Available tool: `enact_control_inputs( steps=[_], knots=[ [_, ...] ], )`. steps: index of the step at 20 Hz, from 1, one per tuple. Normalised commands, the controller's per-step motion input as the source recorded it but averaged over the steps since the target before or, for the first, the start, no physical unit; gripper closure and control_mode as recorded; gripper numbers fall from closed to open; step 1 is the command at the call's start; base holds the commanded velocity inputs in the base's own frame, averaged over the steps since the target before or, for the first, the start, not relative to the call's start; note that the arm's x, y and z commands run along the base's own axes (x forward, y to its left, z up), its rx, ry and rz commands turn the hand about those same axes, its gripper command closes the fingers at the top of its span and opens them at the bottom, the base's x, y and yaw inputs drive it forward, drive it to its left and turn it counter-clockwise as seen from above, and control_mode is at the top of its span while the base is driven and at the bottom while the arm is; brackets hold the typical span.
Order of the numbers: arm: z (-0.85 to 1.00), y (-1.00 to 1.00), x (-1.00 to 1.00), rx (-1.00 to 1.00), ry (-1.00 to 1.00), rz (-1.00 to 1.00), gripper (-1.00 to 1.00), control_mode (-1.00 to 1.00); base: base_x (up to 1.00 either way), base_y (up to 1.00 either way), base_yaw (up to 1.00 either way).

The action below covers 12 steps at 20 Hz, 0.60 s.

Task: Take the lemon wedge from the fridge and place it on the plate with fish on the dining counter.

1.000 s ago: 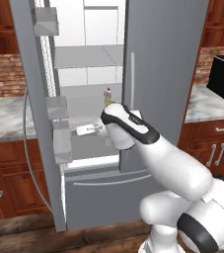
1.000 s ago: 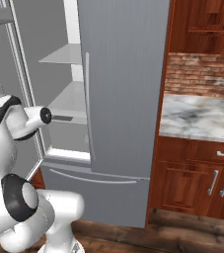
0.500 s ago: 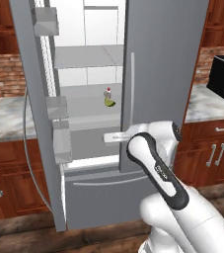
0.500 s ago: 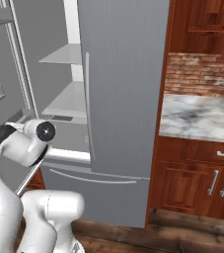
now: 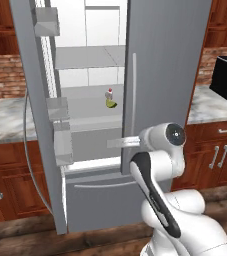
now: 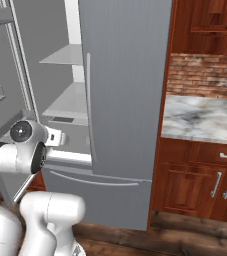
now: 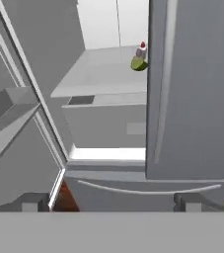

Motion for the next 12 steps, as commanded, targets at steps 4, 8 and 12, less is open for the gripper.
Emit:
enact_control_inputs(
  steps=[4,8,12],
  knots=[
    [0.0,-0.73,0.0,-0.35,0.2,-0.32,-1.0,-1.0,0.0,0.0,0.0],
    [0.0,-0.28,0.0,-0.19,0.06,-0.13,-1.0,-1.0,0.0,0.0,0.0],
    [-0.01,-0.07,0.45,0.05,-0.03,0.0,-1.0,-1.0,0.0,0.0,0.0]
  ],
)
